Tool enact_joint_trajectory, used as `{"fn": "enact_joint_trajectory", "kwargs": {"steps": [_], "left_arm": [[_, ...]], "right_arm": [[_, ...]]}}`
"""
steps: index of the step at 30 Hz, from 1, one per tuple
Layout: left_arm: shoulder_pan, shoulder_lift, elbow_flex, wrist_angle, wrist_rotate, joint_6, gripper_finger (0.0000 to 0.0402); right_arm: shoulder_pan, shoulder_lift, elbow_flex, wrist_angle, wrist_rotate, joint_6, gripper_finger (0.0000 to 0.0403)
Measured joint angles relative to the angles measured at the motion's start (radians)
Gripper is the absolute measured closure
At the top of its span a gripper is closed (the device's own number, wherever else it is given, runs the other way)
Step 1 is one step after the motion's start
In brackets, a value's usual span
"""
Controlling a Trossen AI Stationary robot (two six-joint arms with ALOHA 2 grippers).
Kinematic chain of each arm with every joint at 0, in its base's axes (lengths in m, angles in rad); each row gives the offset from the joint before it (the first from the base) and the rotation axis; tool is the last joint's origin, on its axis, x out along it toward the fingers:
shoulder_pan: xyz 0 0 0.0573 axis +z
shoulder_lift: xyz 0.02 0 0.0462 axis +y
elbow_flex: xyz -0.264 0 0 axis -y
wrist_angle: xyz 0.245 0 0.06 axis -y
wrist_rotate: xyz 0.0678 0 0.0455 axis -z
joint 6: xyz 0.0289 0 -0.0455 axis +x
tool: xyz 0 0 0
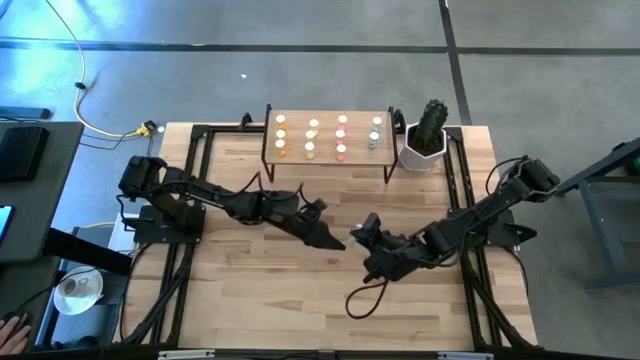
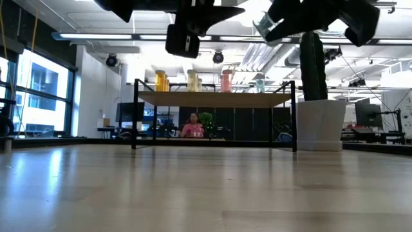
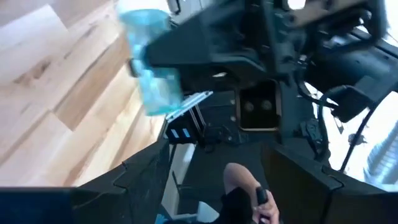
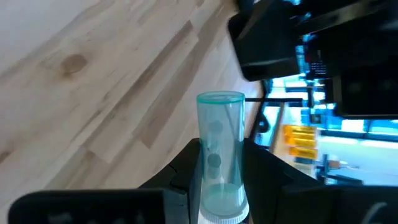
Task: Pick and place medicine bottles onto shelf by color
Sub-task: Put the blue pill bottle on the shelf aligned with the other blue pill bottles
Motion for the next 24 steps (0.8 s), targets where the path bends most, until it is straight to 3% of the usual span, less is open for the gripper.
{"fn": "enact_joint_trajectory", "kwargs": {"steps": [6,24], "left_arm": [[0.015,0.000,0.000,-0.018,0.000,0.000,0.0161],[0.024,0.000,0.000,-0.013,-0.029,-0.014,0.0161]], "right_arm": [[0.017,0.000,0.000,0.074,0.052,-0.102,0.0323],[0.012,0.000,0.000,0.259,0.047,-0.327,0.0323]]}}
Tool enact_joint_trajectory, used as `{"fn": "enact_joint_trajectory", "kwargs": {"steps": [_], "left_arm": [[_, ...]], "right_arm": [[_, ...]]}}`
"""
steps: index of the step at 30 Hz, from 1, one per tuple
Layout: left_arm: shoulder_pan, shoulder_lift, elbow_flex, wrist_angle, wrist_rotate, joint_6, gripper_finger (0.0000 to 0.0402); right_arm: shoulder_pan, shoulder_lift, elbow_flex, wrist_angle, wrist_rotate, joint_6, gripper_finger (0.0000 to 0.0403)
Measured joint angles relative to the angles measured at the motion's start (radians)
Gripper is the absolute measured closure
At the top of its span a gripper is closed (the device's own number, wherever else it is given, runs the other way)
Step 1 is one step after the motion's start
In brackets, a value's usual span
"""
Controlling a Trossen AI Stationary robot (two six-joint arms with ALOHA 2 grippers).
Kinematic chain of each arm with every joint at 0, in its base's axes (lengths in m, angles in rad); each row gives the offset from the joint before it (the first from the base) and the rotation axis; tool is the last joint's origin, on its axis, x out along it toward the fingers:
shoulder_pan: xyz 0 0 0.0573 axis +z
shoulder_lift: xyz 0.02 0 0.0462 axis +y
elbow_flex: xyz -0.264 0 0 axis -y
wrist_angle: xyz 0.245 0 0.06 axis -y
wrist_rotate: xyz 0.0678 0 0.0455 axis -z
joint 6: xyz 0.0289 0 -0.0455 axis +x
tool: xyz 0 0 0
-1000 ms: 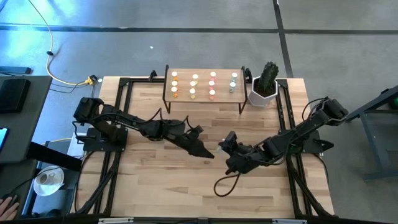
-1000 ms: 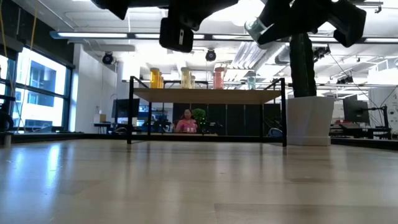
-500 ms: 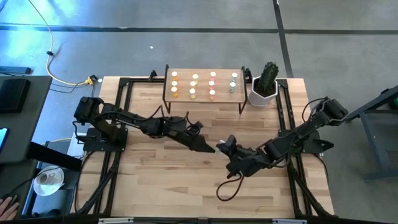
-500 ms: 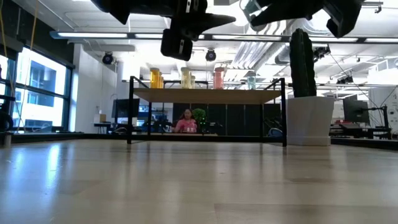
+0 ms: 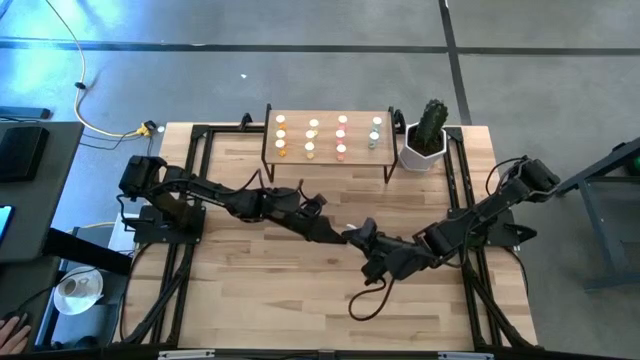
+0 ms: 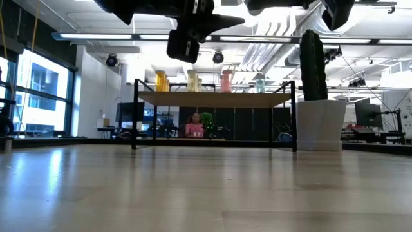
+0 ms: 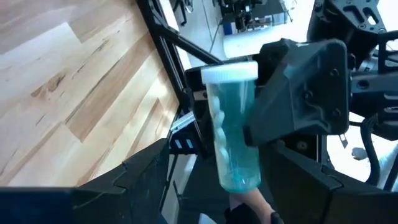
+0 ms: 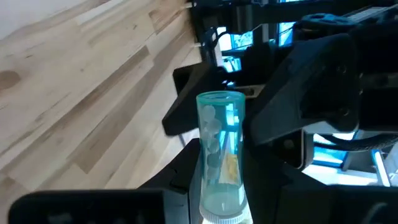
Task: Pick and place medicine bottles onto shelf by color
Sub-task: Put the blue pill bottle on the shelf aligned with the other blue pill bottles
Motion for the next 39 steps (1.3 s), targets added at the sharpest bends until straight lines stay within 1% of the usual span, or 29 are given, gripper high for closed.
{"fn": "enact_joint_trajectory", "kwargs": {"steps": [3,13,17,22,27,31,39], "left_arm": [[0.007,0.000,0.000,0.007,0.005,0.014,0.0161],[0.008,0.000,0.000,0.006,0.002,0.025,0.0166],[0.008,0.000,0.000,0.005,0.002,0.042,0.0192],[0.008,0.000,0.000,0.008,0.002,0.052,0.0234],[0.008,0.000,0.000,0.008,0.002,0.052,0.0266],[0.008,0.000,0.000,0.009,0.002,0.051,0.0282],[0.008,0.000,0.000,0.022,0.005,0.049,0.0301]], "right_arm": [[0.000,0.000,0.000,0.017,0.001,-0.025,0.0323],[-0.041,0.000,0.000,0.023,-0.007,-0.024,0.0323],[-0.040,0.000,0.000,0.022,-0.035,-0.025,0.0323],[-0.040,0.000,-0.001,0.018,-0.043,-0.025,0.0323],[-0.040,0.000,-0.001,0.014,-0.044,-0.034,0.0323],[-0.040,0.000,-0.002,0.013,-0.044,-0.058,0.0323],[-0.040,0.000,-0.002,0.015,-0.040,-0.082,0.0323]]}}
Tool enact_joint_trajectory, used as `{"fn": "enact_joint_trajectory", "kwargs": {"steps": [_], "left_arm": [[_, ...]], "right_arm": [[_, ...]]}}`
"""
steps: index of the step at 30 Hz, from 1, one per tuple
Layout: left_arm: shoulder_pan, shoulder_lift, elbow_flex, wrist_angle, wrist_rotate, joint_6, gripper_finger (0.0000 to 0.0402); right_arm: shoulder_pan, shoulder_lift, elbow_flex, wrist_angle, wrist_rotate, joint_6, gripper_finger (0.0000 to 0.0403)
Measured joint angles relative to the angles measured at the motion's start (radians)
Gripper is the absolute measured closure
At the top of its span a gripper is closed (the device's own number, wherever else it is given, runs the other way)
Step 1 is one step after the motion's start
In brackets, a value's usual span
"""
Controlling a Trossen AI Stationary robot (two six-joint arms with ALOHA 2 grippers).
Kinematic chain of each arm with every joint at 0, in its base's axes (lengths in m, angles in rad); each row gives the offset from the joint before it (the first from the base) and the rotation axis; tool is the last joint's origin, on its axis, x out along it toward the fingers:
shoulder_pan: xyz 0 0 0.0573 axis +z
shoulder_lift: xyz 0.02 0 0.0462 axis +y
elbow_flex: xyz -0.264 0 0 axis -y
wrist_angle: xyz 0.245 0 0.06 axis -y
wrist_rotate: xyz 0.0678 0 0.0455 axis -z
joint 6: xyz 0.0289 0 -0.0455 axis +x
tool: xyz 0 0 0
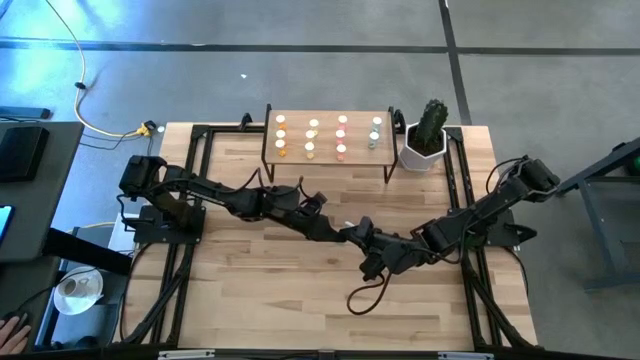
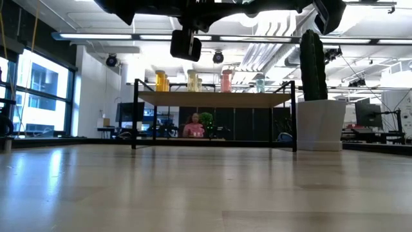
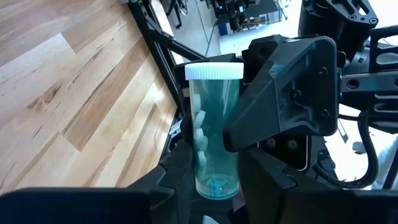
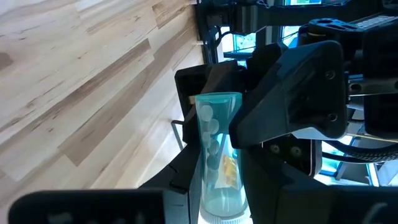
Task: Pick and place medicine bottles onto shelf by color
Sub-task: Put the blue pill bottle on the shelf aligned with the other blue pill bottles
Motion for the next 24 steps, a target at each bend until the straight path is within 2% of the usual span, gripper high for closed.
{"fn": "enact_joint_trajectory", "kwargs": {"steps": [17,24], "left_arm": [[0.012,0.000,-0.002,0.022,0.005,0.006,0.0307],[0.035,0.000,-0.002,0.028,0.020,0.018,0.0307]], "right_arm": [[0.000,-0.002,0.001,-0.005,0.006,-0.090,0.0320],[0.000,-0.002,0.002,-0.006,0.056,-0.047,0.0268]]}}
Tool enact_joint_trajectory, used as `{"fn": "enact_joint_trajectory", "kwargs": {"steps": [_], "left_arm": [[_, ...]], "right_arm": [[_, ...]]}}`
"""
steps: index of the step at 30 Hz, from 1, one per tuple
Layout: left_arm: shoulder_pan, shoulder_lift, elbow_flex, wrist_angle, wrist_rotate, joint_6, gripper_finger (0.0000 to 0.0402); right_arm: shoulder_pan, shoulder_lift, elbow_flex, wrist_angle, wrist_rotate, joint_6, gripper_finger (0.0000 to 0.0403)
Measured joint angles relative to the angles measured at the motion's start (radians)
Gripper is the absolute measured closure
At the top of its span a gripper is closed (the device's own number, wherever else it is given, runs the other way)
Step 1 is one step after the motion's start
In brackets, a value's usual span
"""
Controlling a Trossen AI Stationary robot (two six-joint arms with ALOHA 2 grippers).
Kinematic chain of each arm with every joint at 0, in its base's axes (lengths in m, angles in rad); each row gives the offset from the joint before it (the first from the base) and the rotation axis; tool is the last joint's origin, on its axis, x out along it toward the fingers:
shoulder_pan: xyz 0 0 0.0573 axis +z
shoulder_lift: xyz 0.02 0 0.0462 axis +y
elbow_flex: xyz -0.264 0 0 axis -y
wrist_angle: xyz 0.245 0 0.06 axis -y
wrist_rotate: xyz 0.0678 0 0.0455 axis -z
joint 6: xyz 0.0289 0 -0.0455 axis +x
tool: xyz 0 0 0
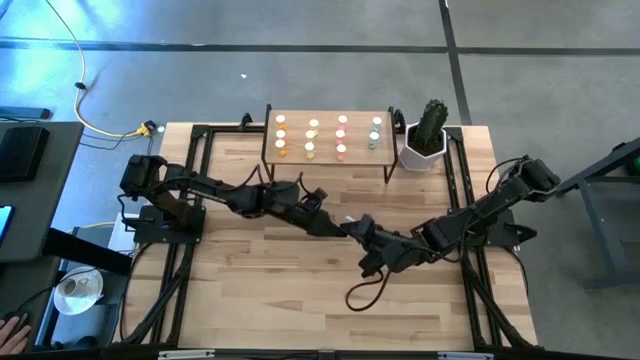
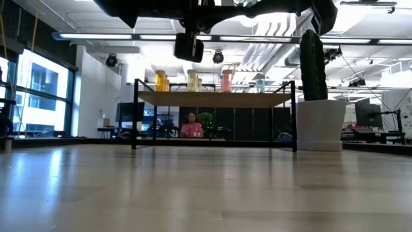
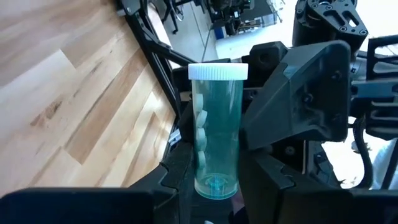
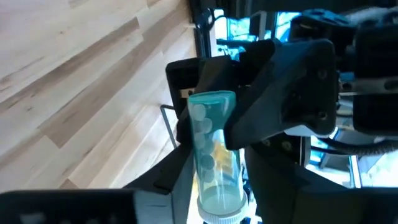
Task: Pick and place medicine bottles onto shelf by color
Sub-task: Put the blue pill bottle on the shelf aligned with the other blue pill bottles
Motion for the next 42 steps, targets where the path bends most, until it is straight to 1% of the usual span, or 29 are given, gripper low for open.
{"fn": "enact_joint_trajectory", "kwargs": {"steps": [3,6,8,16,20,24,27,30,34,38,42], "left_arm": [[0.010,0.000,0.000,-0.001,0.005,0.030,0.0307],[0.023,0.000,0.000,0.003,0.004,0.057,0.0307],[0.033,0.000,0.001,0.006,0.003,0.082,0.0307],[0.086,0.000,0.002,0.007,-0.009,0.210,0.0307],[0.123,0.000,0.002,0.006,-0.014,0.297,0.0307],[0.164,0.000,0.002,0.005,-0.018,0.425,0.0307],[0.188,0.000,0.002,0.003,-0.049,0.557,0.0307],[0.200,0.000,0.002,0.002,-0.095,0.679,0.0307],[0.200,0.000,0.002,0.002,-0.187,0.829,0.0307],[0.191,0.000,0.002,0.004,-0.244,0.926,0.0307],[0.176,0.000,0.002,0.006,-0.272,0.995,0.0307]], "right_arm": [[0.000,0.000,0.000,0.000,0.010,0.022,0.0247],[0.006,0.001,0.000,0.000,0.073,0.028,0.0238],[0.009,0.002,0.000,-0.004,0.116,0.050,0.0237],[0.021,0.000,0.000,-0.010,0.215,0.155,0.0238],[0.021,0.000,0.000,-0.008,0.224,0.240,0.0237],[0.020,-0.001,0.000,-0.008,0.230,0.335,0.0237],[0.012,-0.001,0.000,0.003,0.235,0.405,0.0237],[-0.009,-0.001,0.000,0.035,0.262,0.467,0.0237],[-0.056,-0.002,0.008,0.085,0.272,0.477,0.0237],[-0.110,-0.002,0.070,0.094,0.270,0.483,0.0237],[-0.165,-0.002,0.166,0.069,0.247,0.506,0.0237]]}}
